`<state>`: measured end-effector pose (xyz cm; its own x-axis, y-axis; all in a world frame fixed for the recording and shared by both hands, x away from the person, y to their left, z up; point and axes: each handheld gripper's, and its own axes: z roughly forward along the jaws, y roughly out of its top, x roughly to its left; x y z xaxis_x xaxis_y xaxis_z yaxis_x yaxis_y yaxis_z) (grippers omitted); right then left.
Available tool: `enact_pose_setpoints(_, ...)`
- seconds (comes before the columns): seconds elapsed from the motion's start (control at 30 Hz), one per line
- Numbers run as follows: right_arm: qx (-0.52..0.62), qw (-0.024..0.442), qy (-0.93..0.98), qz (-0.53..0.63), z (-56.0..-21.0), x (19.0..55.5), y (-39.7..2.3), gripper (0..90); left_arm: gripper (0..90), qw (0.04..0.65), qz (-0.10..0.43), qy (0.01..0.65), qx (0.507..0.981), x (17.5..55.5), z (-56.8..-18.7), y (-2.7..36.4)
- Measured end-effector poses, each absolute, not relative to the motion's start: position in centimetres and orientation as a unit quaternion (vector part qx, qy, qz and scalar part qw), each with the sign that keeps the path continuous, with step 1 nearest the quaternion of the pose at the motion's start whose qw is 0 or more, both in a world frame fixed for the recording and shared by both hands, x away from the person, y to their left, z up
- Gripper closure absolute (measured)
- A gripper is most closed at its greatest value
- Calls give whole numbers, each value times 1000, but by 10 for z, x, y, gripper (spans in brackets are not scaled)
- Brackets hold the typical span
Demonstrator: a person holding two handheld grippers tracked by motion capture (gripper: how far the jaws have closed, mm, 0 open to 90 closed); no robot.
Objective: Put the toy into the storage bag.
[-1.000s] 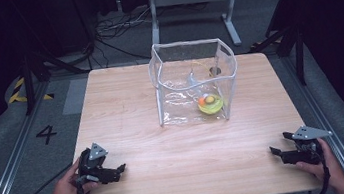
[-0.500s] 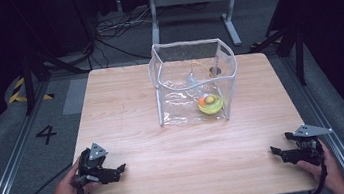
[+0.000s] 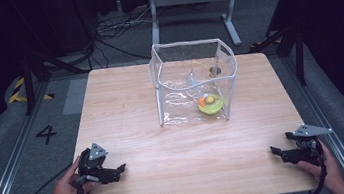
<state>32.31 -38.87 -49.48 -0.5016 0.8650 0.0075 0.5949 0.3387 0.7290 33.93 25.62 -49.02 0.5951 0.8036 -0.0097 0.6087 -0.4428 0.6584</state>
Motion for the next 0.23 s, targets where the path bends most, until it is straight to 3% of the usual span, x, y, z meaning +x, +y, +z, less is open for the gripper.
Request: enact_pose_setpoints(0.23,464,196,793,343,-495,324,-389,107,3,316,154,423,835,339,-490,256)
